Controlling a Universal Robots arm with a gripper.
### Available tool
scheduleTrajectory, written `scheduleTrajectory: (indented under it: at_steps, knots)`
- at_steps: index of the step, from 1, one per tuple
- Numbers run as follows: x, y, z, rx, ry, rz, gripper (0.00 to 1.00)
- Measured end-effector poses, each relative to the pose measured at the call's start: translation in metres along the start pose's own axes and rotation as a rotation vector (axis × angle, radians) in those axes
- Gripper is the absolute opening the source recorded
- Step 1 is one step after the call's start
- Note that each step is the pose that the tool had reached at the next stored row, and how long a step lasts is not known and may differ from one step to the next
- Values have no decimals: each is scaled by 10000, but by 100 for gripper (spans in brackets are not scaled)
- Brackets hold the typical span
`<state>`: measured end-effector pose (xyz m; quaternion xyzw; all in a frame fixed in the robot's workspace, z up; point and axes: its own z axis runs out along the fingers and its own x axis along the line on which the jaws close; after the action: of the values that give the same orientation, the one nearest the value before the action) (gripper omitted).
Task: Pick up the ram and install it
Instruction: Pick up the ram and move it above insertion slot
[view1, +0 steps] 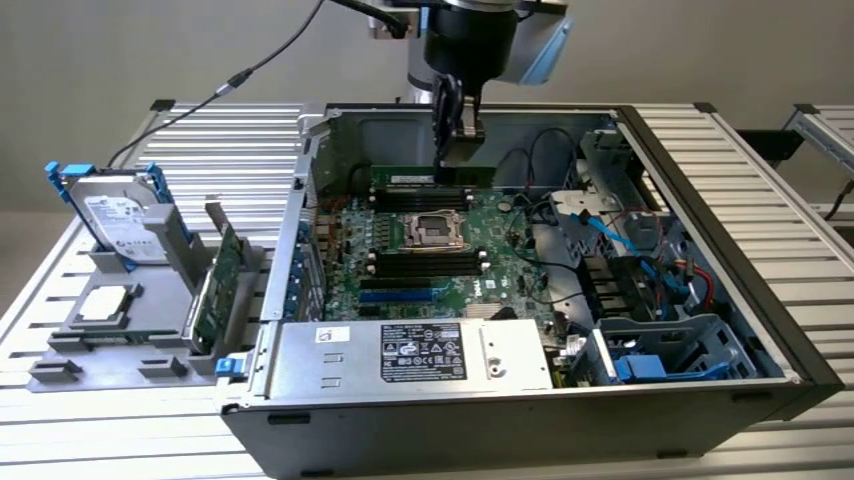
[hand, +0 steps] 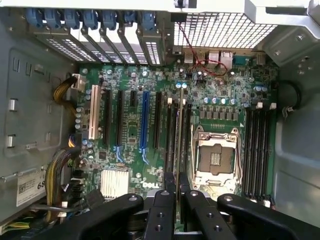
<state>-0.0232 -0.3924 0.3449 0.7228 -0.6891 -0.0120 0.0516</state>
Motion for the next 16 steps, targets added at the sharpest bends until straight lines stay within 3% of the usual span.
scheduleTrajectory:
  at_steps: [16]
  knots:
    - [-15, -40, 288, 3, -77, -7, 14]
